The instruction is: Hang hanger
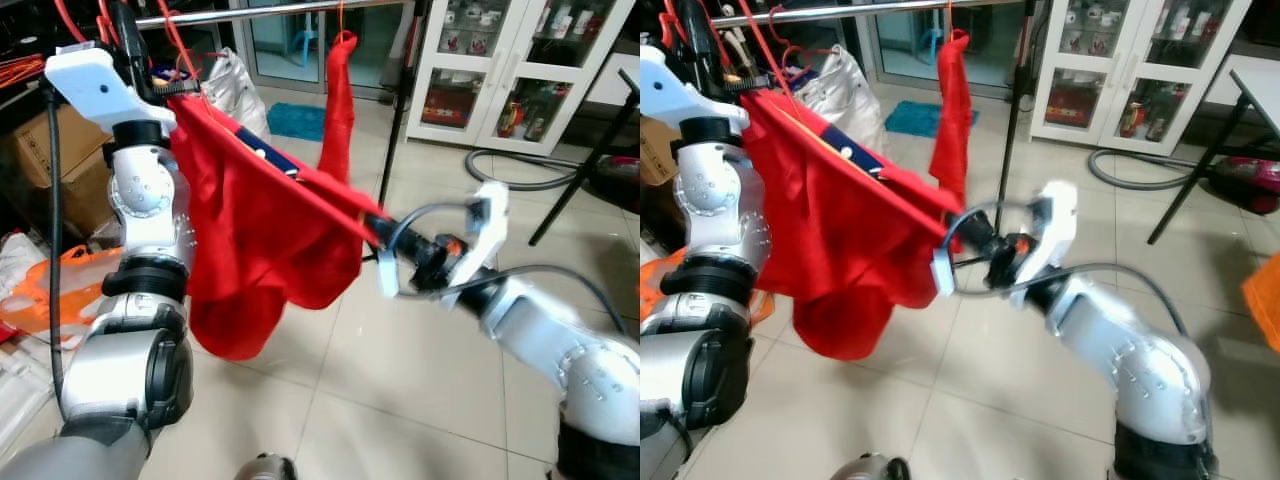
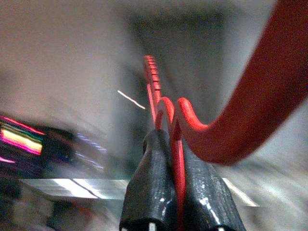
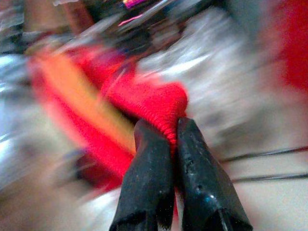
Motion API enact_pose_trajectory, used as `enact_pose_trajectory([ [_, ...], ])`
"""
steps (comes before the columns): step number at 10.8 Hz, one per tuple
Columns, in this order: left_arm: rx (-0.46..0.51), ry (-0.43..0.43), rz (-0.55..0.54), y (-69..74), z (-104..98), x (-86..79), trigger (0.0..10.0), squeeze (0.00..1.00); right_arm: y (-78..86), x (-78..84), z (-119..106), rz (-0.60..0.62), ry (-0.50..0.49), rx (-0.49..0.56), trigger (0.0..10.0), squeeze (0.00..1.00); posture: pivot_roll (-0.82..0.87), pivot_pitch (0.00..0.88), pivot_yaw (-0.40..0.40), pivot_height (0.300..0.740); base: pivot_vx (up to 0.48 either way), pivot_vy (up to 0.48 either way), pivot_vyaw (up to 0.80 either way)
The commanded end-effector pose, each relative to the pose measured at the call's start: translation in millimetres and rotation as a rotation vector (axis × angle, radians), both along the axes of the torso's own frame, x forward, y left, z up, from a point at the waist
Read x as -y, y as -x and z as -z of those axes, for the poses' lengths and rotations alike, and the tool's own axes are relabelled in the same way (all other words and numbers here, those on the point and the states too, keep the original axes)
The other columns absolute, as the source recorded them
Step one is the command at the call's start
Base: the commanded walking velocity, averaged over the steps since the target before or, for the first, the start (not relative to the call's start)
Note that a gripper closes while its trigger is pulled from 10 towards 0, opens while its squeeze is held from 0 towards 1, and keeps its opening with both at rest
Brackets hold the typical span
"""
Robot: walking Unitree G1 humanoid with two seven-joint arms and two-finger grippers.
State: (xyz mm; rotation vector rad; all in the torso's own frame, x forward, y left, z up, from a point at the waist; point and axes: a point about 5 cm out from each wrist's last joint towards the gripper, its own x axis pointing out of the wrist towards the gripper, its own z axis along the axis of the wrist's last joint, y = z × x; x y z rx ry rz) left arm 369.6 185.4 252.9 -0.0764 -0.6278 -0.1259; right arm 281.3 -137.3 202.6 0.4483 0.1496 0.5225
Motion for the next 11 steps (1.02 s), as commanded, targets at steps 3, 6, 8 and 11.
enact_pose_trajectory([
  [3,-0.203,-0.073,0.292,2.8,35.9,33.3,10.0,0.00,-9.1,4.4,-3.4,0.125,0.106,0.074,0.0,0.00,-0.04,0.025,0.043,0.740,0.000,0.000,0.00],
  [6,-0.472,-0.229,0.368,16.7,74.5,26.3,10.0,0.00,-7.5,-0.6,17.9,0.097,0.256,0.065,0.0,0.00,-0.04,0.030,0.041,0.740,0.000,0.000,0.00],
  [8,-0.571,-0.360,0.429,33.6,104.6,23.8,10.0,0.00,7.2,-10.5,47.5,-0.031,0.369,-0.038,0.0,0.00,-0.04,0.031,0.033,0.740,0.000,0.000,0.00],
  [11,-0.748,-0.335,0.492,71.5,144.4,8.7,10.0,0.00,27.8,-12.9,103.2,-0.102,0.434,-0.217,0.0,0.00,-0.04,0.031,0.026,0.740,0.000,0.000,0.00],
])
